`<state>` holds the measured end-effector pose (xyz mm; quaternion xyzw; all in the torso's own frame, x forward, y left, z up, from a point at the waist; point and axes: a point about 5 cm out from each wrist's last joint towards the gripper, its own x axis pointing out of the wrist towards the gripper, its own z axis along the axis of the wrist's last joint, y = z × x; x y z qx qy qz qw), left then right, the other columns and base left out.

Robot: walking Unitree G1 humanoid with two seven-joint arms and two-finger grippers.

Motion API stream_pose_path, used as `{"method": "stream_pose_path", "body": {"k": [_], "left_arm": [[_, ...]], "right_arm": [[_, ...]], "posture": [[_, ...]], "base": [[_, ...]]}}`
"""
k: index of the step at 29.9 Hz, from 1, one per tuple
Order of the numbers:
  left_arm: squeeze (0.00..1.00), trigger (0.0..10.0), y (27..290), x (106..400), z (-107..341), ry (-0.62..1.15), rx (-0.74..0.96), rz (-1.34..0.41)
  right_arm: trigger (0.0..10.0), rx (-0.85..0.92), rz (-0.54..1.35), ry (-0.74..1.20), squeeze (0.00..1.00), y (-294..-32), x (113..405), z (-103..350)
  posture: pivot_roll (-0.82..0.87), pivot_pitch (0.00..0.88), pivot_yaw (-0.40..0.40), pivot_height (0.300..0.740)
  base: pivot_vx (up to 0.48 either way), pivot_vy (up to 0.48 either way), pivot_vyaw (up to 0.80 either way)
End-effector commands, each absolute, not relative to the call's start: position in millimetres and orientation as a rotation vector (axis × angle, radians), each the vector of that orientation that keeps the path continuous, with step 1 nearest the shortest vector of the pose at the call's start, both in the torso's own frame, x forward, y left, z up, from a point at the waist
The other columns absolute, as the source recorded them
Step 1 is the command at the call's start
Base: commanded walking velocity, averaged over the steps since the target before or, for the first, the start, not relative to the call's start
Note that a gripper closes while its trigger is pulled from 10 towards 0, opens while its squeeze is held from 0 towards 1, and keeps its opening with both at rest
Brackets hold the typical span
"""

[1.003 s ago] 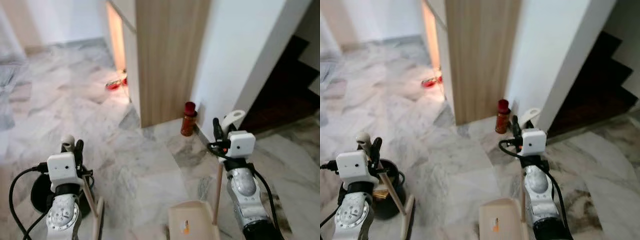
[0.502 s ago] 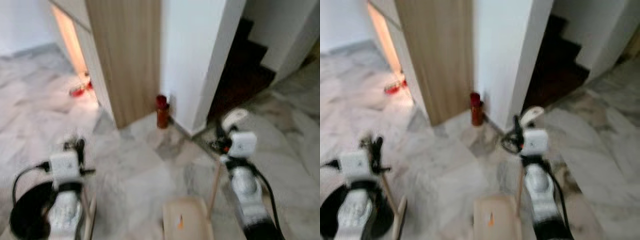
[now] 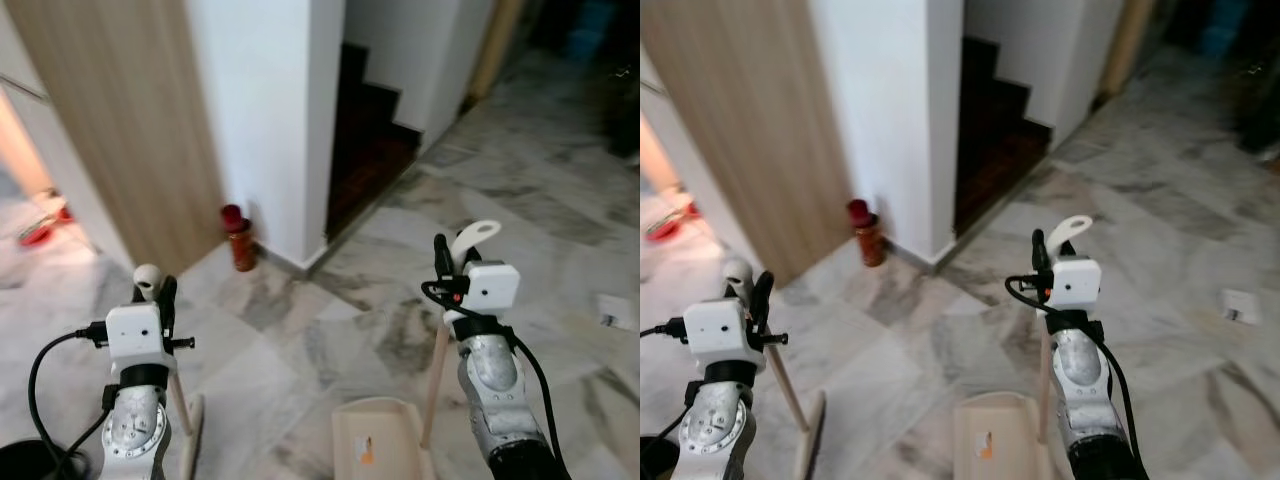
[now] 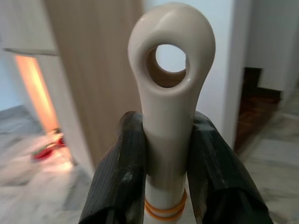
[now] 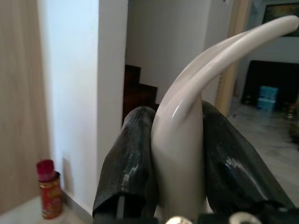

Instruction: Sweep floor

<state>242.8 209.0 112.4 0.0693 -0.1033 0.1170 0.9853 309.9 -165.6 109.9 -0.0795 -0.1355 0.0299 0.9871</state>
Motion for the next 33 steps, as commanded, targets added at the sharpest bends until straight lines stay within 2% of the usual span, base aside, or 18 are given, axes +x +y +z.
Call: {"method": "stream_pose_path", "body": {"k": [1,27,33], "left_arm": [[0.0,10.0,207.1,244.8,120.3,-0.248,0.146,0.223],[0.0,10.0,200.3,244.6,118.0,-0.246,0.126,0.212],[0.0,10.0,199.6,245.4,119.6,-0.264,0.108,0.219]], "right_arm": [[10.0,-0.15,0.053,-0.31,0.0,-165.9,311.1,118.9],[10.0,-0.159,0.067,-0.309,0.0,-163.9,307.9,118.2],[10.0,-0.18,0.088,-0.32,0.0,-161.5,307.6,119.7]], "posture": [[0.07,0.0,0.025,0.74],[0.06,0.0,0.012,0.74],[0.05,0.0,0.0,0.74]], "base": [[0.0,0.0,-0.78],[0.0,0.0,-0.78],[0.0,0.0,0.0]]}}
